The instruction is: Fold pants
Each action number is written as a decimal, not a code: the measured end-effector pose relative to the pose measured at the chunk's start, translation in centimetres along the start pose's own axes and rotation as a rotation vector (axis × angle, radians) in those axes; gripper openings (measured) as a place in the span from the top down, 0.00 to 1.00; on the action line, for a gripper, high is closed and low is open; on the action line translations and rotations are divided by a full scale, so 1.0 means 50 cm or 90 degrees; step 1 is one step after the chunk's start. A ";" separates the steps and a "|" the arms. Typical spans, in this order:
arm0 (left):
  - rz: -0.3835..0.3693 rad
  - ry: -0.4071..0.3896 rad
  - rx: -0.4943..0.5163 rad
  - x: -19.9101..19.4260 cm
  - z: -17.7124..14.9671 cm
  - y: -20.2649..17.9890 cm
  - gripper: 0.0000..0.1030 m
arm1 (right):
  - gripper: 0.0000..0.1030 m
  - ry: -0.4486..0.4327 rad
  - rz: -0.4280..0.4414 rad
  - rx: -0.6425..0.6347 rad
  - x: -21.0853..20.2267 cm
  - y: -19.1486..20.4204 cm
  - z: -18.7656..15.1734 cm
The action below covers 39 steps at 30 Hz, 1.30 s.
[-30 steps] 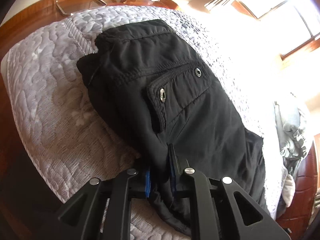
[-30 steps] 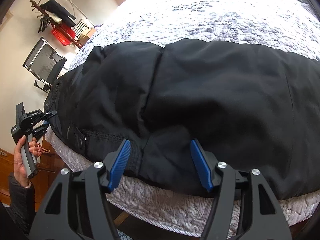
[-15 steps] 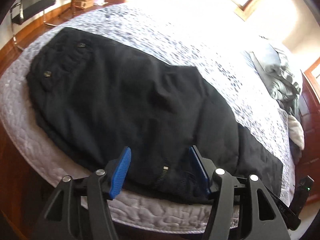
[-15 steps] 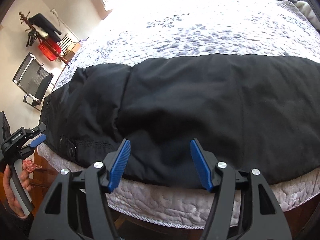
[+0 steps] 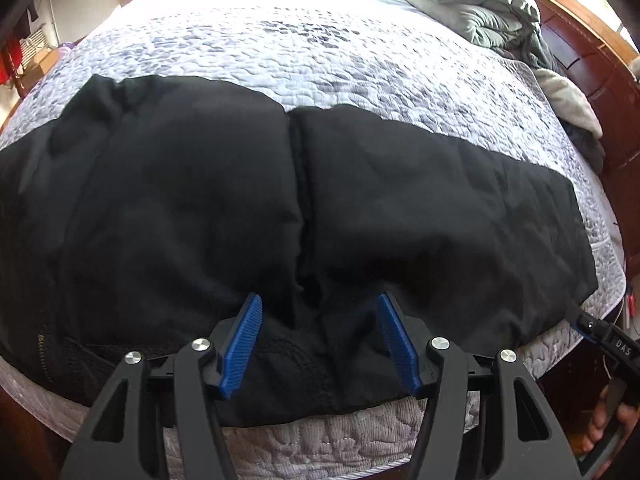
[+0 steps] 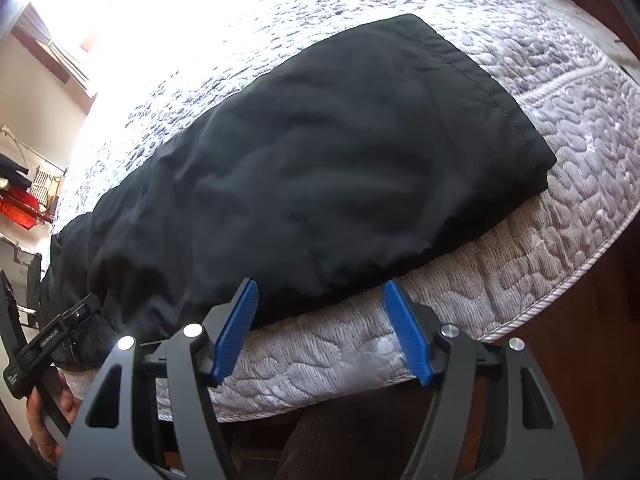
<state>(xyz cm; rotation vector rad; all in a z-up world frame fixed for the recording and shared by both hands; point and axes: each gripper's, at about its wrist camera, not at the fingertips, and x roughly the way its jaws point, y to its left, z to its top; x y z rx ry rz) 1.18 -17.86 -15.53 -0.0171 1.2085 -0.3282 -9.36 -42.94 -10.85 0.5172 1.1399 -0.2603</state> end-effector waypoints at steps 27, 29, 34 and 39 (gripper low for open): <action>0.015 0.004 0.076 0.019 -0.031 -0.019 0.11 | 0.67 -0.040 0.073 0.255 0.032 -0.240 0.061; 0.014 0.005 0.079 0.017 -0.031 -0.018 0.11 | 0.84 -0.056 0.115 0.273 0.025 -0.262 0.073; -0.014 0.009 0.023 -0.015 -0.022 0.015 0.11 | 0.93 -0.147 0.083 0.148 -0.070 -0.185 0.094; -0.024 -0.030 -0.026 -0.088 -0.013 0.080 0.11 | 0.92 -0.229 0.074 -0.064 -0.163 0.018 0.114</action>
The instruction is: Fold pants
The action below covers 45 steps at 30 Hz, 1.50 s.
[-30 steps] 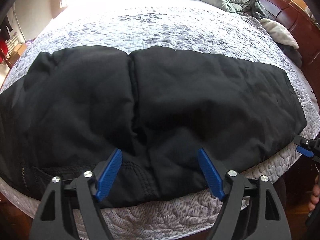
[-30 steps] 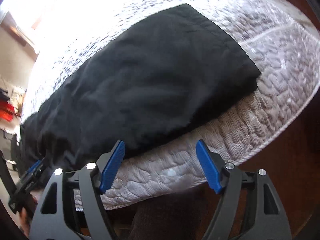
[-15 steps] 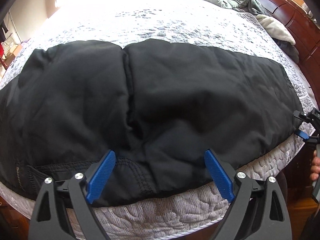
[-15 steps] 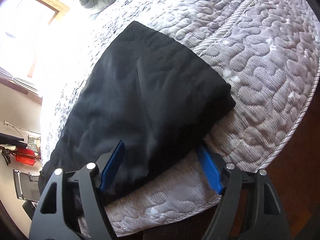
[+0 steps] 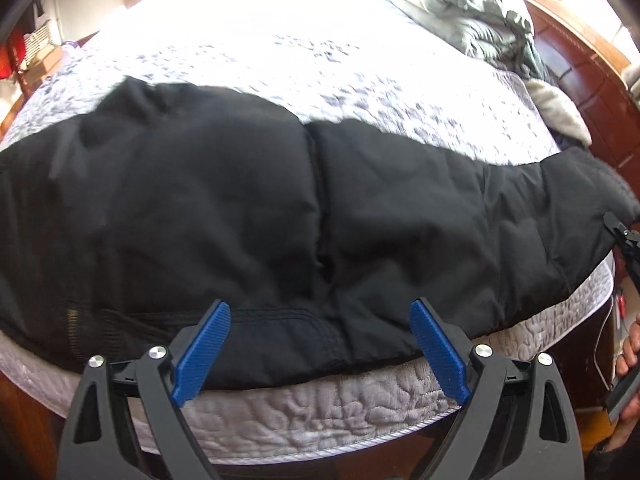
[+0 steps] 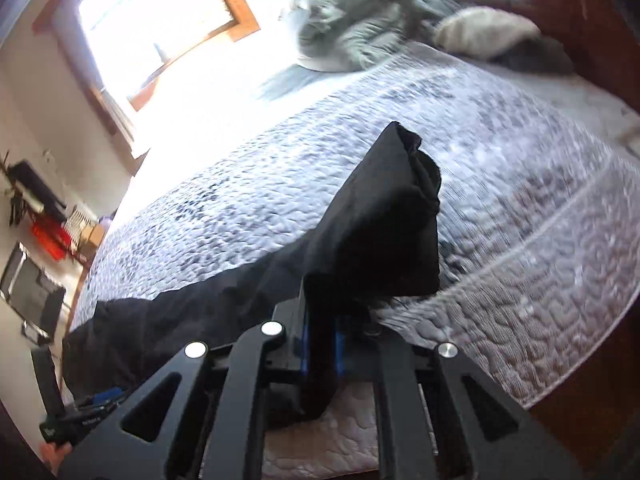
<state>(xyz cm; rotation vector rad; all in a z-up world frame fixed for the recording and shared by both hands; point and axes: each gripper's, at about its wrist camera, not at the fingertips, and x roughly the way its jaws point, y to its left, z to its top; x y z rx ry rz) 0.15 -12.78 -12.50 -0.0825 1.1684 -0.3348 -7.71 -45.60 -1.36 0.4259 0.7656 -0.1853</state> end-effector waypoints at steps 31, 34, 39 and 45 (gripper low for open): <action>0.048 -0.027 -0.228 -0.120 -0.029 0.320 0.10 | 0.43 0.280 0.163 -0.491 0.235 0.607 -0.325; 0.048 -0.032 -0.226 -0.122 -0.028 0.319 0.10 | 0.37 0.289 0.196 -0.470 0.205 0.613 -0.313; 0.056 -0.042 -0.246 -0.132 -0.034 0.340 0.09 | 0.38 0.243 0.181 -0.490 0.166 0.632 -0.295; 0.052 -0.040 -0.265 -0.135 -0.039 0.358 0.08 | 0.38 0.257 0.126 -0.541 0.212 0.664 -0.320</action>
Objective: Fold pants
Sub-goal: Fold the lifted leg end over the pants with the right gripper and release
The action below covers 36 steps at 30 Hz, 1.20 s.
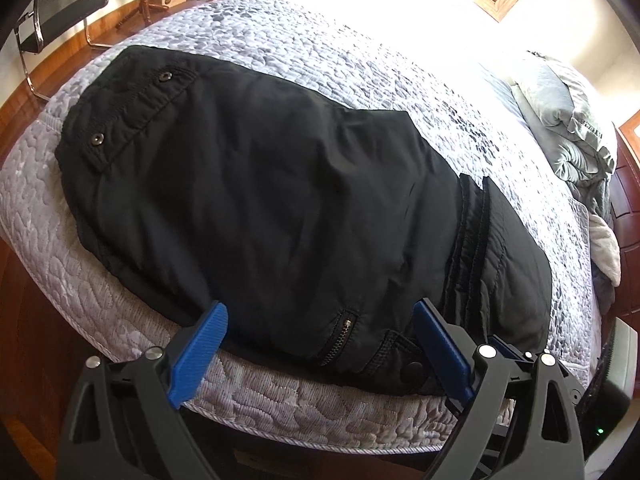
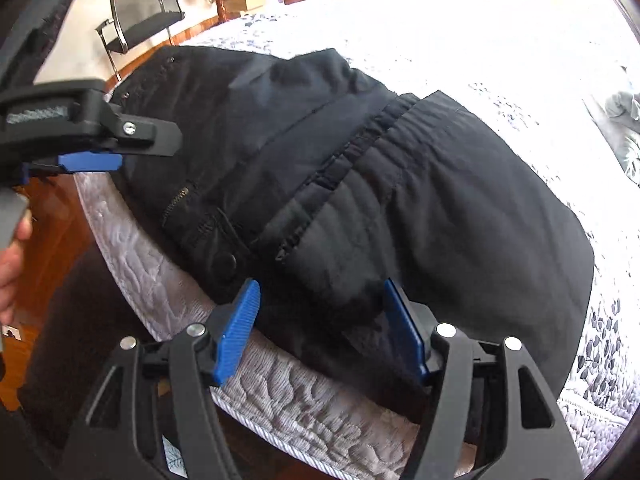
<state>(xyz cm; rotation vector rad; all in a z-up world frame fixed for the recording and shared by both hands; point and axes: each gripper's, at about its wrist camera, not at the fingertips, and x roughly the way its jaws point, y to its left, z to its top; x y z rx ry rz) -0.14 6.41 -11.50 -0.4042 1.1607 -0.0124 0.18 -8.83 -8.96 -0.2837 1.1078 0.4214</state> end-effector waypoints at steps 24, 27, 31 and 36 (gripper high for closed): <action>0.006 0.017 -0.004 0.023 -0.012 0.024 0.08 | 0.57 0.023 0.101 0.039 0.009 -0.001 -0.018; 0.008 0.016 -0.003 0.019 -0.013 0.025 0.08 | 0.43 0.020 0.133 0.050 -0.015 -0.008 -0.017; 0.008 0.014 -0.001 0.012 -0.012 0.026 0.08 | 0.45 -0.021 0.224 0.107 -0.080 -0.035 -0.018; 0.011 0.014 -0.001 0.009 -0.009 0.036 0.07 | 0.46 -0.046 0.151 0.149 -0.104 -0.083 -0.002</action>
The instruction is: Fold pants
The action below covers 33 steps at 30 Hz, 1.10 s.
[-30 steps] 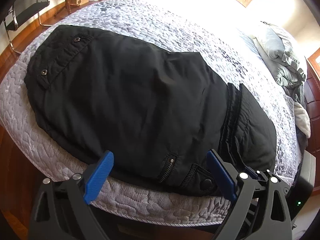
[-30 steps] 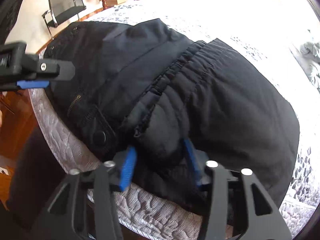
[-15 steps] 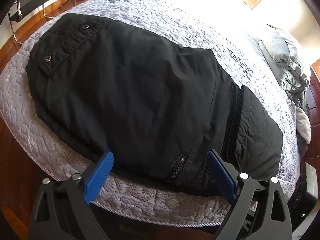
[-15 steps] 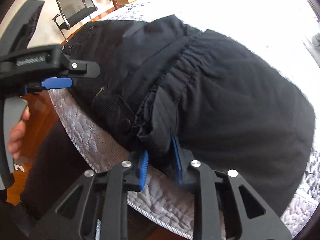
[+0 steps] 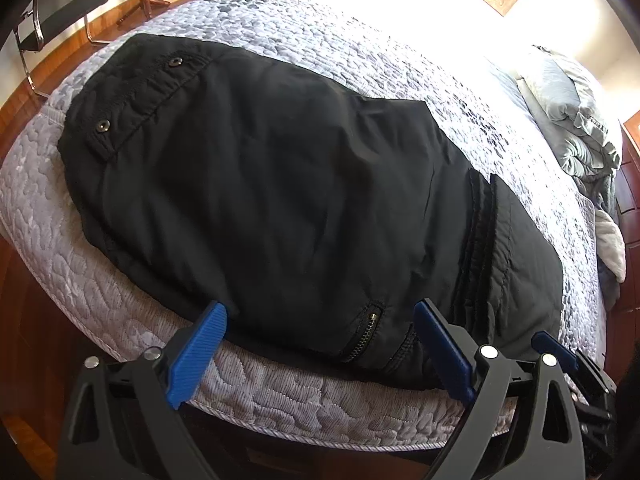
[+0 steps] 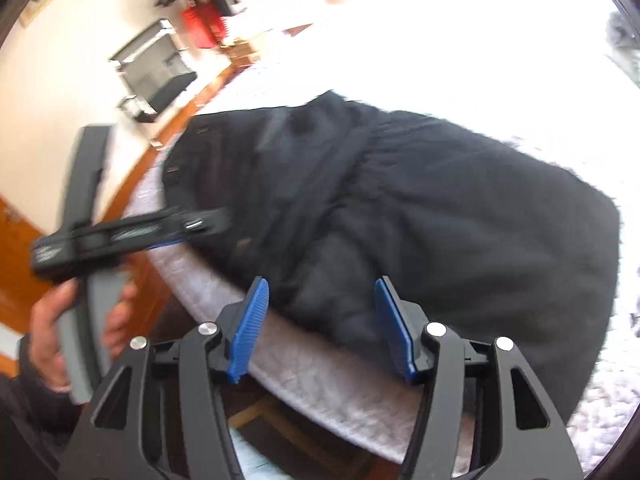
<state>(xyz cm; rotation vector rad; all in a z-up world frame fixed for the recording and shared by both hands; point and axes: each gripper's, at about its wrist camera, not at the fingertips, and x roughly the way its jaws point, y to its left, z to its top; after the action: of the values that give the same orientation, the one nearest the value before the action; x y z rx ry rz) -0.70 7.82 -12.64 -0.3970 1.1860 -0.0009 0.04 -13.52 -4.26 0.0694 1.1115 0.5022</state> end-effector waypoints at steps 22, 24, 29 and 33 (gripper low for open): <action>0.029 -0.104 -0.093 -0.049 0.034 0.122 0.08 | 0.29 -0.019 -0.026 0.080 0.009 -0.078 -0.010; 0.013 -0.109 -0.136 -0.052 0.042 0.169 0.09 | 0.29 -0.033 -0.029 0.082 -0.006 -0.092 -0.015; -0.071 -0.128 -0.234 -0.050 0.059 0.271 0.15 | 0.30 -0.021 -0.053 0.102 0.007 -0.123 -0.015; -0.237 -0.113 -0.347 -0.038 0.052 0.372 0.17 | 0.31 -0.009 -0.067 0.110 0.019 -0.142 -0.025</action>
<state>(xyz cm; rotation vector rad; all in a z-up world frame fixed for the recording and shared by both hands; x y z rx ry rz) -2.92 26.33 -15.72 -1.0720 0.9103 0.0345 1.78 -19.64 -7.75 0.1638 1.1370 0.3108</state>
